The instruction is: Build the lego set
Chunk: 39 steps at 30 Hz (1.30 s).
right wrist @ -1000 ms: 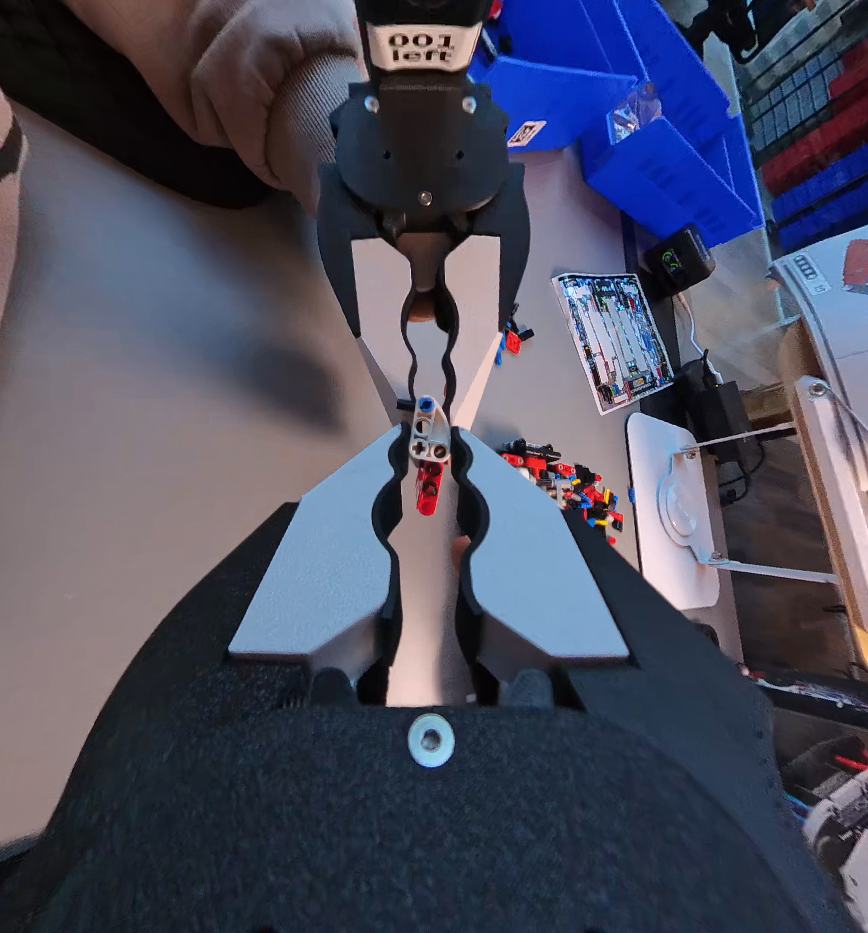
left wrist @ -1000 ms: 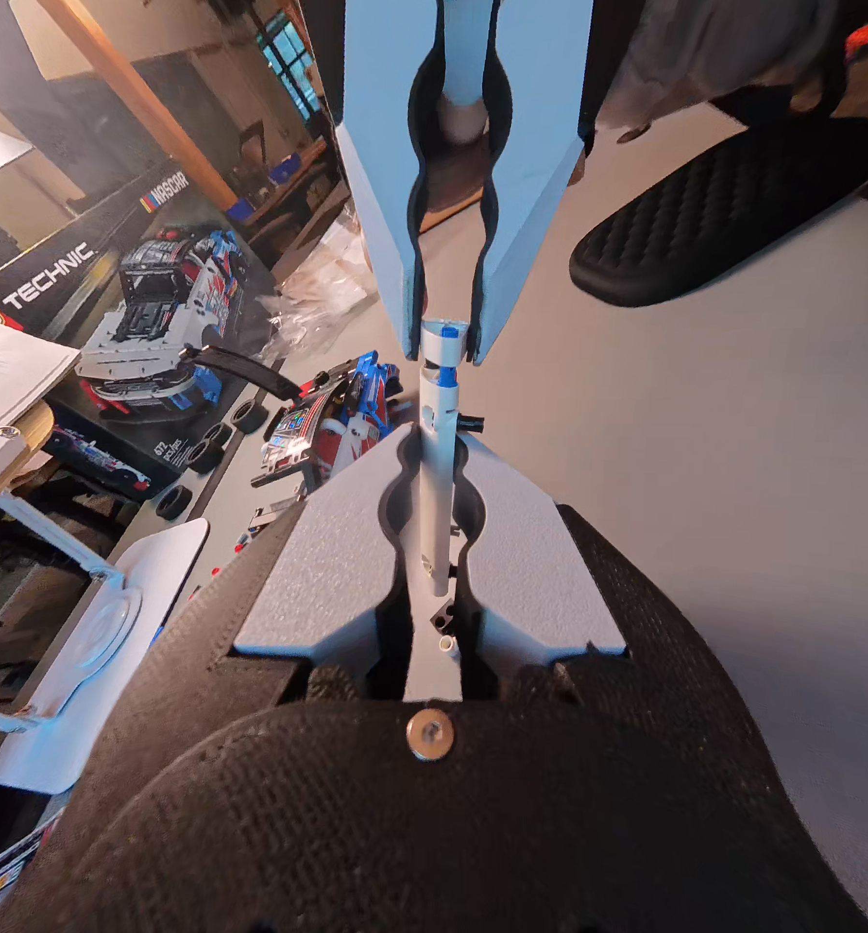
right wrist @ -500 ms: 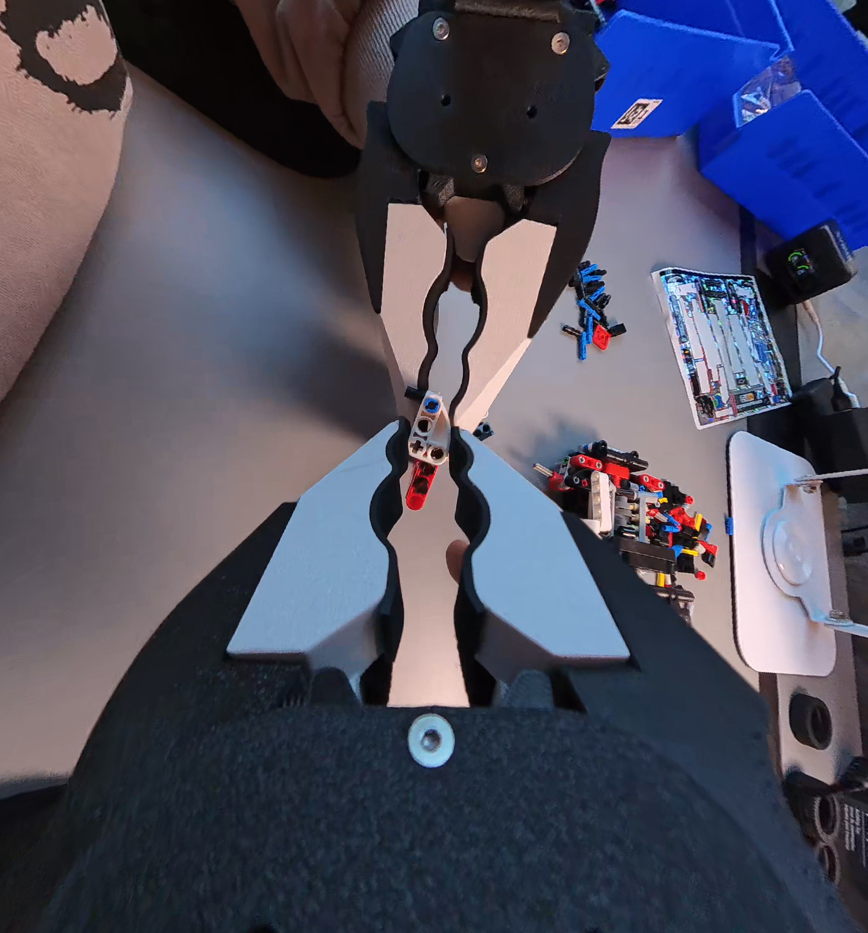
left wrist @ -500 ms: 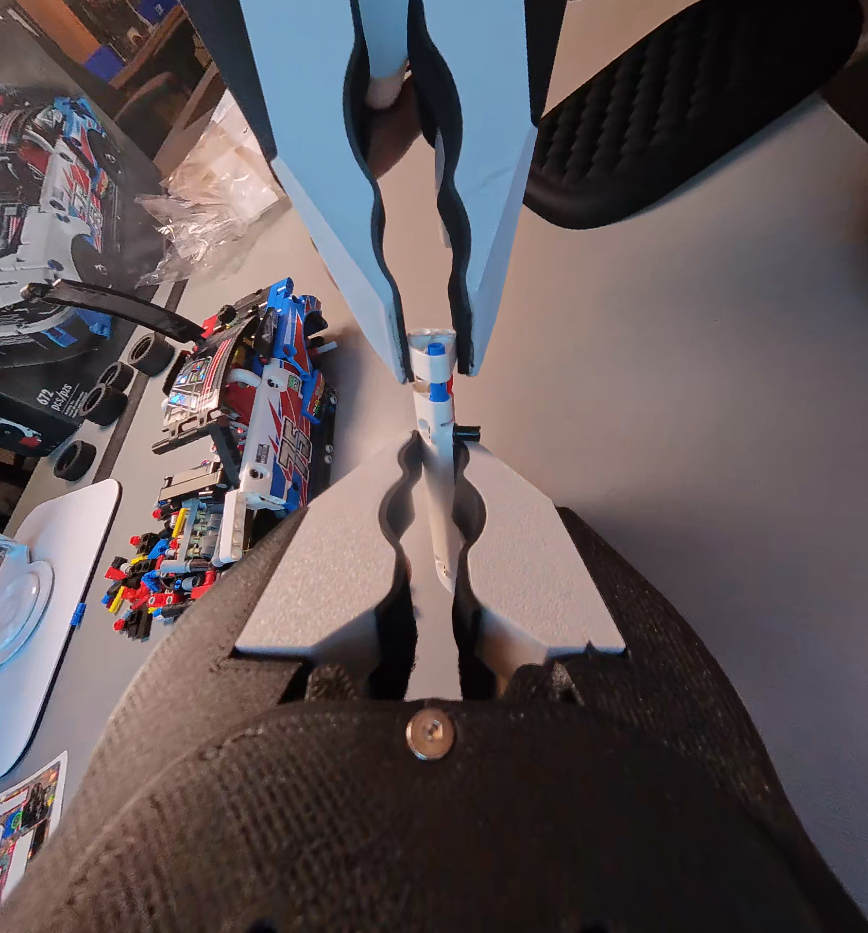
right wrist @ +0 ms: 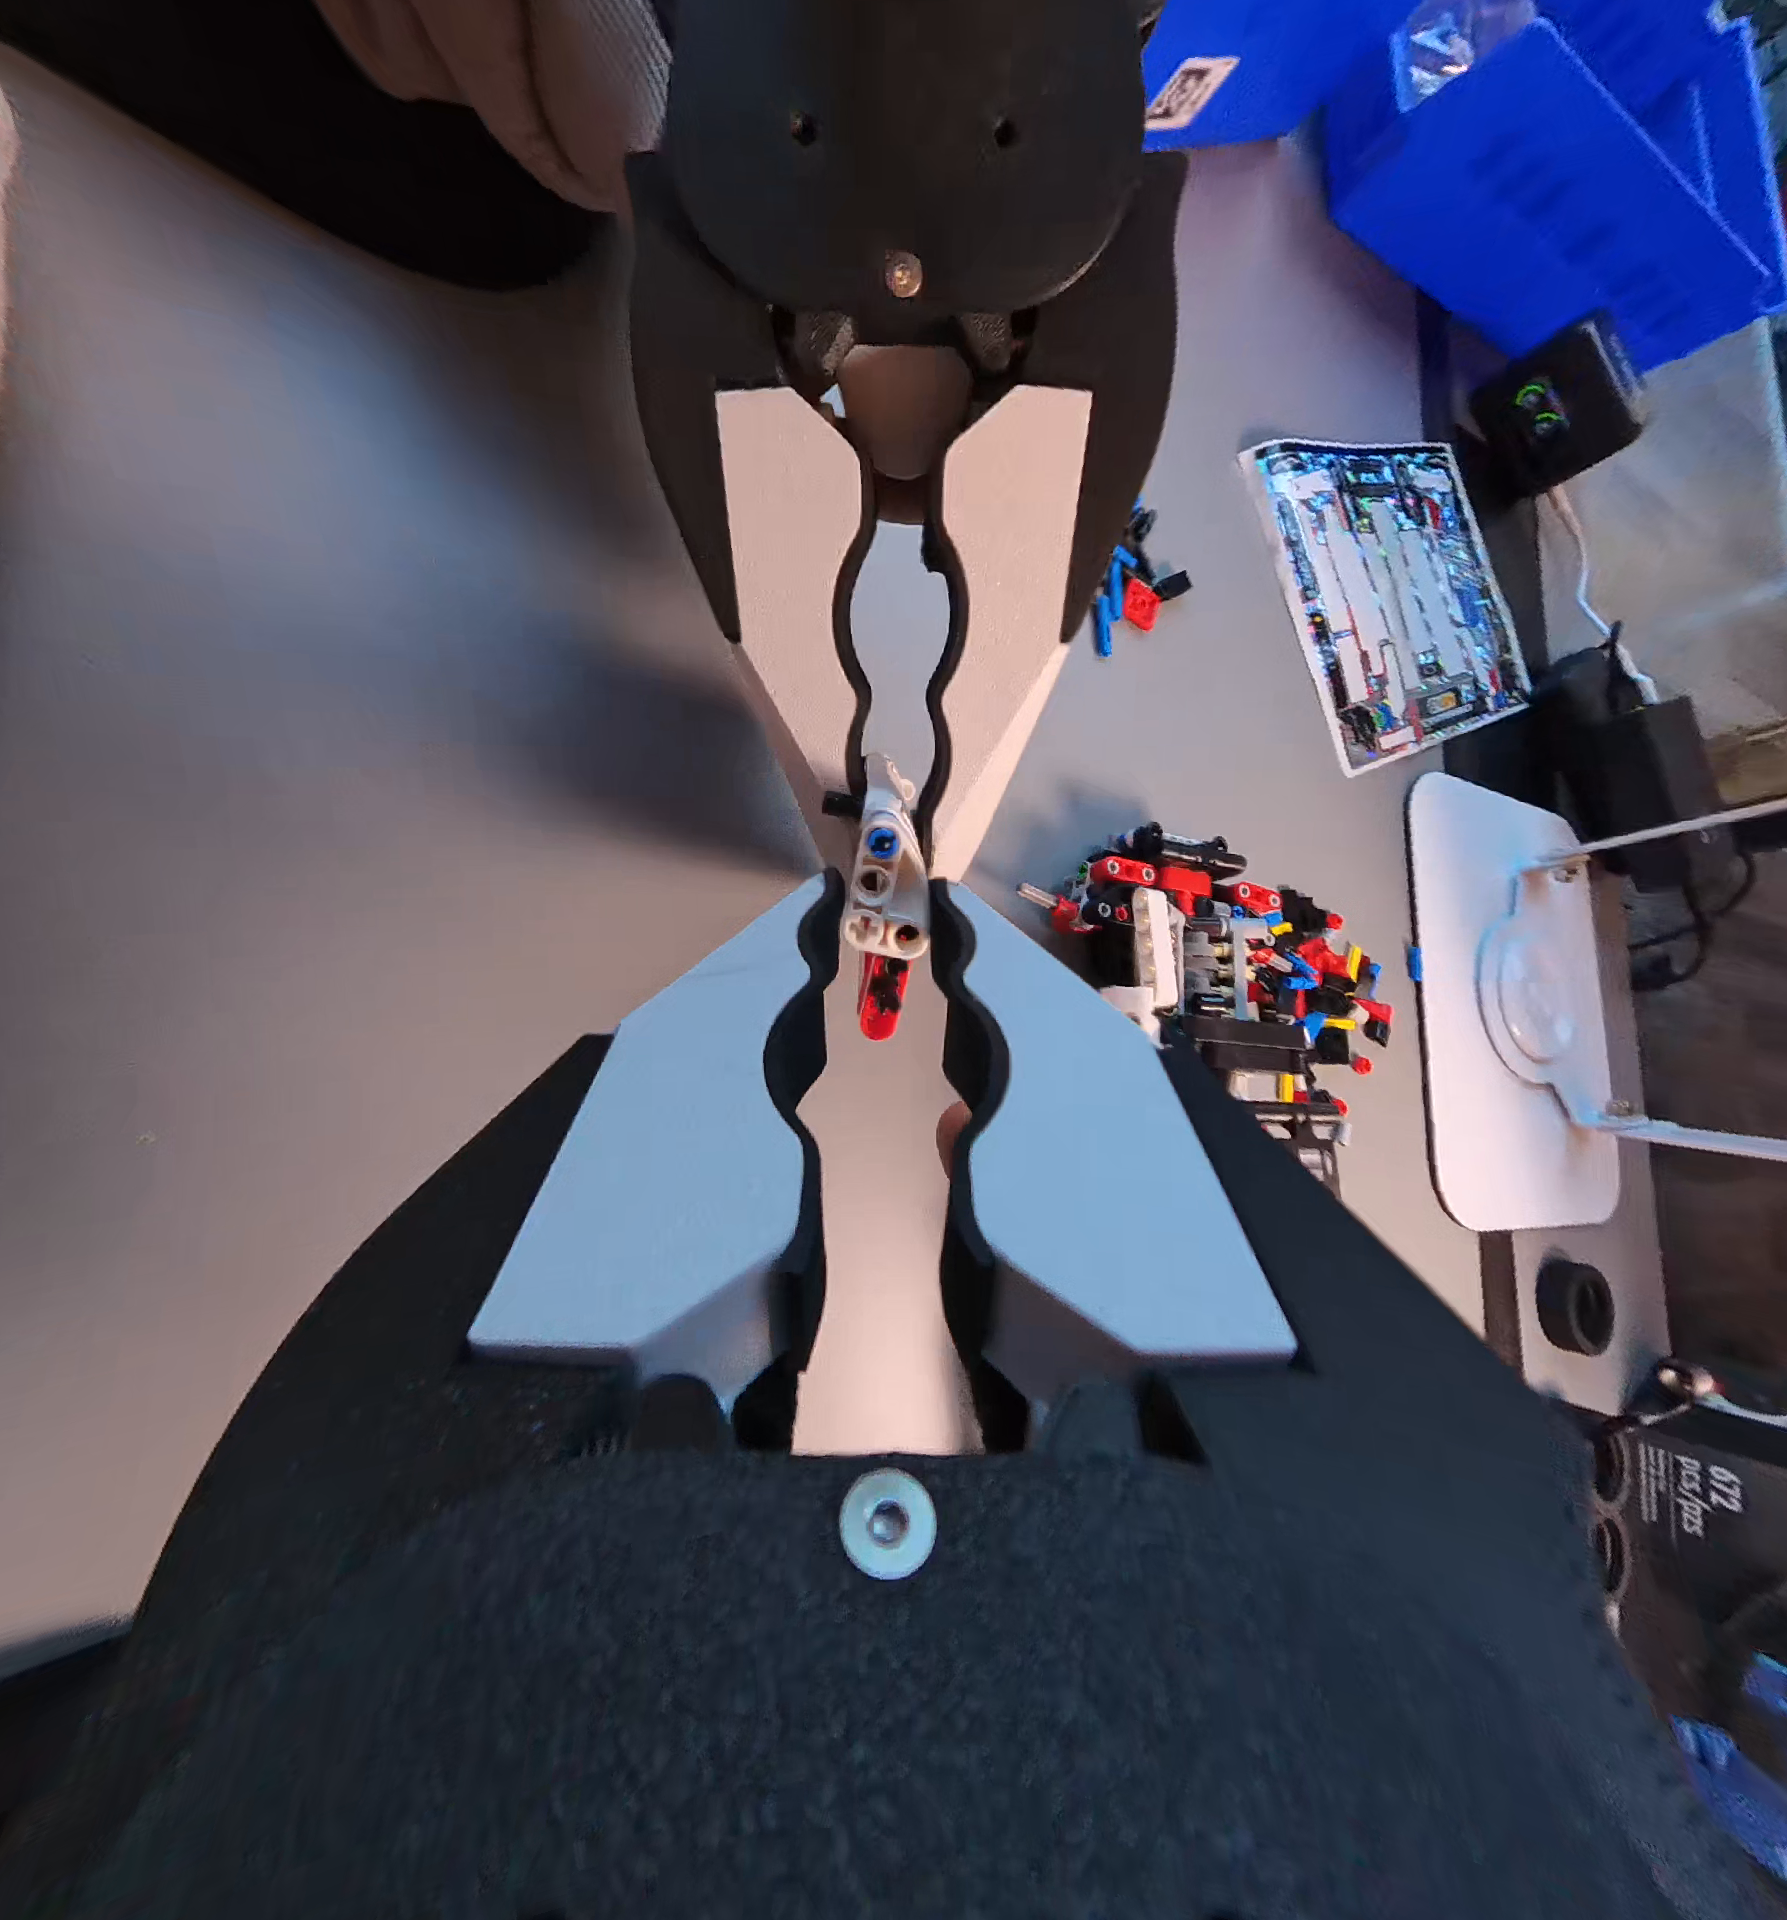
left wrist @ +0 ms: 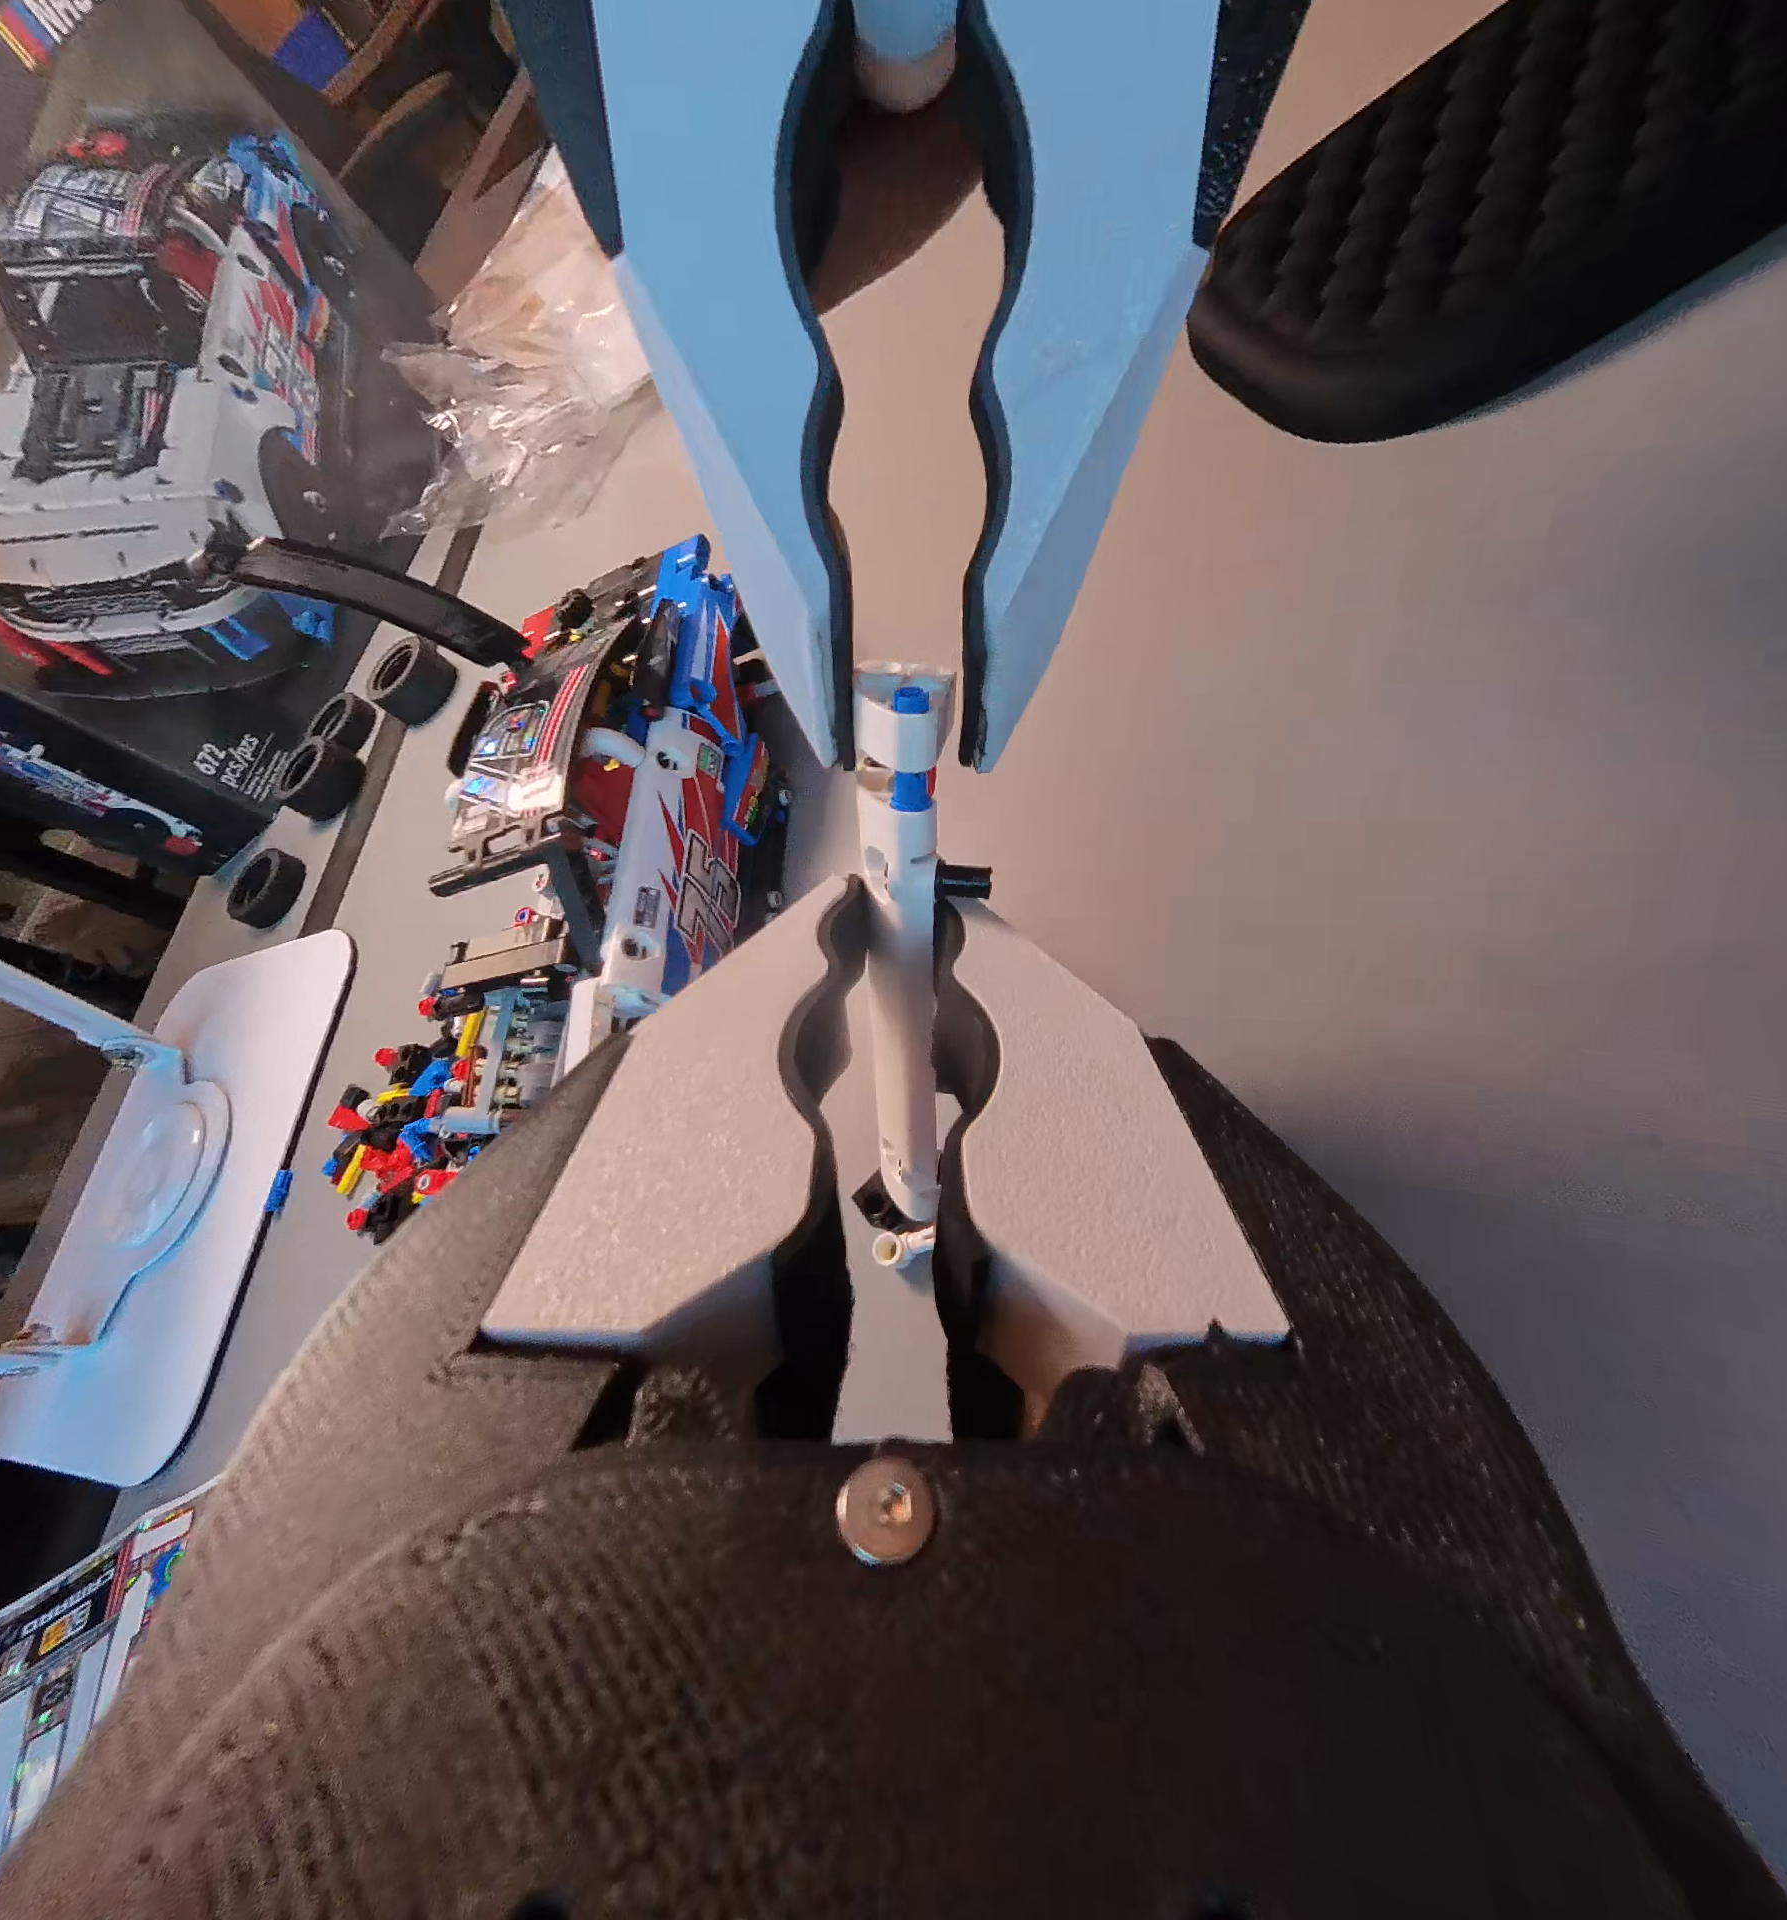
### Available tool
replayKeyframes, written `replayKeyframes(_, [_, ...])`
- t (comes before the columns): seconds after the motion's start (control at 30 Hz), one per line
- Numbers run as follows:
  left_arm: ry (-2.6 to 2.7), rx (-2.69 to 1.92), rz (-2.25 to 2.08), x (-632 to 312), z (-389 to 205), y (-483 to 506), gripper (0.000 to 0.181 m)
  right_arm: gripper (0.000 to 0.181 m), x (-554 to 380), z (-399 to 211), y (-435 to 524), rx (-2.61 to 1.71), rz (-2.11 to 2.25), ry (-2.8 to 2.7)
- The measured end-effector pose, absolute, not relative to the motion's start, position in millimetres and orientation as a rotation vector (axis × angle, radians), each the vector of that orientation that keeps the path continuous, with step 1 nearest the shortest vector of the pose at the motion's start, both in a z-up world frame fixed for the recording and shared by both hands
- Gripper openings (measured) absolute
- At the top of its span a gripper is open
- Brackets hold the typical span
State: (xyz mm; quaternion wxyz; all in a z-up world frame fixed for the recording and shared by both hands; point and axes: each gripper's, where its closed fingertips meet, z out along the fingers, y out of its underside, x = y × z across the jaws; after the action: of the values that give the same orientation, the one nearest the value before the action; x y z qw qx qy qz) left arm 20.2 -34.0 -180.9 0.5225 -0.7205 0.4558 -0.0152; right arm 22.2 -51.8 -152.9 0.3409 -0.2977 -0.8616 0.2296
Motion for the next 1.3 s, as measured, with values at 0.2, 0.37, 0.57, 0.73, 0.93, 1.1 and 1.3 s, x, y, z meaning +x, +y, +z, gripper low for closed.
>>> replayKeyframes(0.2, [1.063, -1.768, 0.052, 13.5, -181.2, -29.4, 0.008, 0.013, 21.7, -148.9, -43.8, -0.844, 0.514, -2.165])
replayKeyframes(0.37, [1.070, -1.776, 0.076, 12.3, -182.2, -30.8, 0.008, 0.012, 23.1, -147.5, -45.7, -0.835, 0.508, -2.160])
replayKeyframes(0.57, [1.086, -1.787, 0.013, 16.7, -184.3, -38.5, 0.007, 0.012, 25.2, -149.6, -51.6, -0.814, 0.549, -2.201])
replayKeyframes(0.73, [1.111, -1.820, -0.060, 21.9, -190.6, -43.0, 0.006, 0.011, 26.6, -156.2, -52.7, -0.736, 0.544, -2.293])
replayKeyframes(0.93, [1.145, -1.819, -0.113, 27.1, -190.8, -47.5, 0.006, 0.012, 30.6, -157.9, -59.3, -0.710, 0.630, -2.396])
replayKeyframes(1.1, [1.196, -1.814, -0.154, 33.3, -191.7, -53.4, 0.005, 0.012, 35.9, -161.2, -68.6, -0.637, 0.666, -2.489])
replayKeyframes(1.3, [0.952, -1.925, -0.396, 19.9, -179.9, -40.8, 0.008, 0.012, 13.9, -141.4, -50.7, -0.759, 0.711, -2.290])
